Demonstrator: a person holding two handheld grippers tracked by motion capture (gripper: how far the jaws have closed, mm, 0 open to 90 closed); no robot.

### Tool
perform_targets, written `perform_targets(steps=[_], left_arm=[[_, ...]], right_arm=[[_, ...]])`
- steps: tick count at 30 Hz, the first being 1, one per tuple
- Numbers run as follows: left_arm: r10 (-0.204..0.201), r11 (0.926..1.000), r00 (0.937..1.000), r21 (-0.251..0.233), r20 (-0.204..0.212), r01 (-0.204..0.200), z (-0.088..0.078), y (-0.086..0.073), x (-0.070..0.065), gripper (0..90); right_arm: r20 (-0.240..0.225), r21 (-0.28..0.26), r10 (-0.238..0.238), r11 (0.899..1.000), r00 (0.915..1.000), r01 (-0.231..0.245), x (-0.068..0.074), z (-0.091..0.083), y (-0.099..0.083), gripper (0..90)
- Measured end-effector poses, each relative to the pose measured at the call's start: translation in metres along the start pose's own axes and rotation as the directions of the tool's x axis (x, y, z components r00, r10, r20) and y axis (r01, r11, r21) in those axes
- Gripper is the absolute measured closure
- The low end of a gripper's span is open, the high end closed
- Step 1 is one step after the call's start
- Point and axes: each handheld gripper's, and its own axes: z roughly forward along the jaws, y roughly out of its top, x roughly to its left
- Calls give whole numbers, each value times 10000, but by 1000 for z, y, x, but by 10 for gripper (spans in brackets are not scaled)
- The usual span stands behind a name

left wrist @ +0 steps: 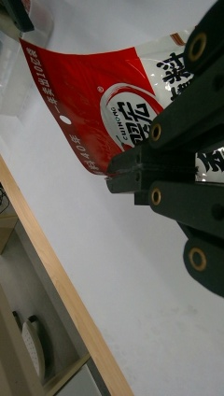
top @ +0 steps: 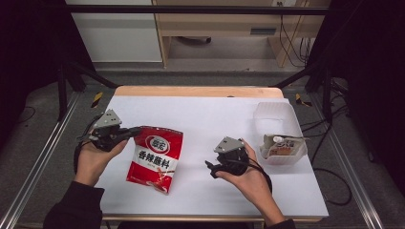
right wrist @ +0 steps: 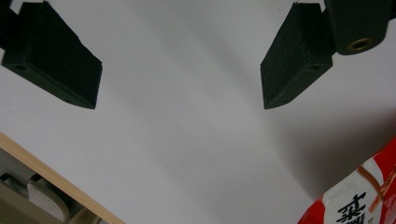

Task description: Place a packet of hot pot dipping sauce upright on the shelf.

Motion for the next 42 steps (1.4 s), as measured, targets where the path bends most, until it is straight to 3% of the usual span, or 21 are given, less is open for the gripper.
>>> perform_targets(steps=[11,22,30,33,42], left_arm=[[-77,9998,10000,-194,47,78,5,15,-3,900],[101,9990,9999,-429,37,-99,7,33,-10,900],[239,9989,9997,-405,25,-238,6,38,-13,900],[273,9991,9996,-314,39,-272,6,37,-12,900],[302,9991,9995,-314,124,-298,3,39,-11,900]], right_arm=[[6,-169,-383,9991,9993,383,-8,-8,22,158],[-417,-50,-888,9961,9952,886,-13,-8,52,177],[-939,-151,-1182,9930,9885,1173,-12,-1,76,206],[-1353,-141,-1073,9942,9850,1064,-12,3,83,228],[-2258,139,-1096,9932,9680,1157,-9,17,108,350]])
